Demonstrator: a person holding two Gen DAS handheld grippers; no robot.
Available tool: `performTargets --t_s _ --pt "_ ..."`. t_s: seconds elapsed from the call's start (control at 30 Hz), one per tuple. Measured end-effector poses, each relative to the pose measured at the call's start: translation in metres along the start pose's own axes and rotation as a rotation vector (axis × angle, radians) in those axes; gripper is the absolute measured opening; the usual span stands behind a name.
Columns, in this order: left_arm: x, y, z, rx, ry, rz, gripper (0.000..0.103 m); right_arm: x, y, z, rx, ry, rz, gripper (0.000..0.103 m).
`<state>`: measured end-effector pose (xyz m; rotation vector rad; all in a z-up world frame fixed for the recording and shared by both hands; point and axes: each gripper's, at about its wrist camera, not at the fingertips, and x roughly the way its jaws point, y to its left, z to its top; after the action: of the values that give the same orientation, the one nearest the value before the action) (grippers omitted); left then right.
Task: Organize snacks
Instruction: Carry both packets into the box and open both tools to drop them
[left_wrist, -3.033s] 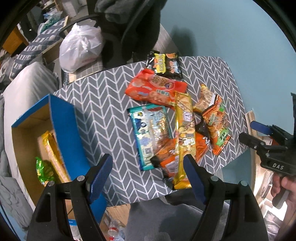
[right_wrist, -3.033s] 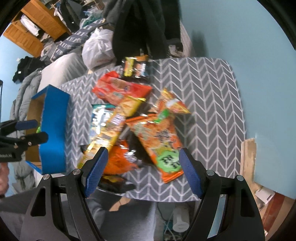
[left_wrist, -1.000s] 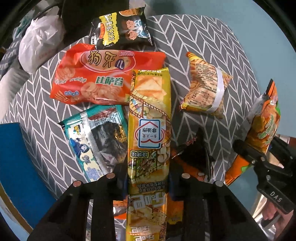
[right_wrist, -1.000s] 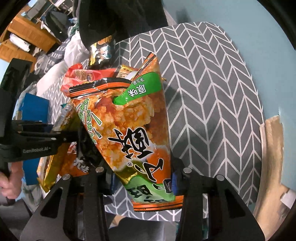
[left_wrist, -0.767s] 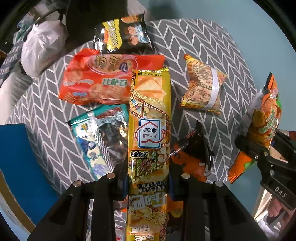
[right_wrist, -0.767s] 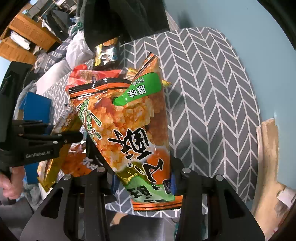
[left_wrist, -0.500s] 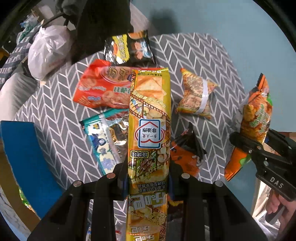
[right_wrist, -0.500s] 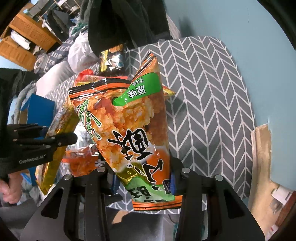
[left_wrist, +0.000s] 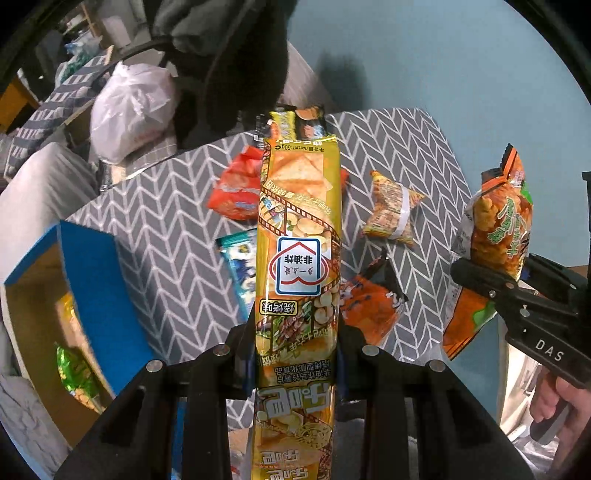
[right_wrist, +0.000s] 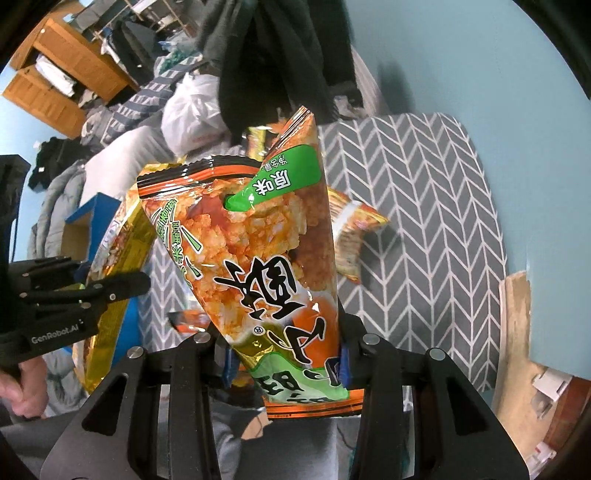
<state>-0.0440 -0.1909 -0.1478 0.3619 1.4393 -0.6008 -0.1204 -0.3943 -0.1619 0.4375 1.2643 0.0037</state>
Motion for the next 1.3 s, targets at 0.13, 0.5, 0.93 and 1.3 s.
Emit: performTargets --t_s 0.13,0.5,0.93,1.3 --pt "-0.013 0.013 -0.008 -0.011 -0.023 0.025 0.032 -0.005 0.019 0.004 -0.029 -0.008 0.010 0.039" --pt "-0.043 0.062 -0.036 -0.102 -0.062 0.042 0.032 -0.008 0.075 0.012 -0.118 -0.009 0.047 0.039" --pt "-0.069 0.136 -0.072 -0.264 -0.100 0.073 0.032 0.016 0.156 0.020 -0.264 0.032 0.107 0.039" --pt "-0.081 0.208 -0.109 -0.403 -0.117 0.100 0.032 0.051 0.234 0.025 -0.373 0.079 0.164 0.039"
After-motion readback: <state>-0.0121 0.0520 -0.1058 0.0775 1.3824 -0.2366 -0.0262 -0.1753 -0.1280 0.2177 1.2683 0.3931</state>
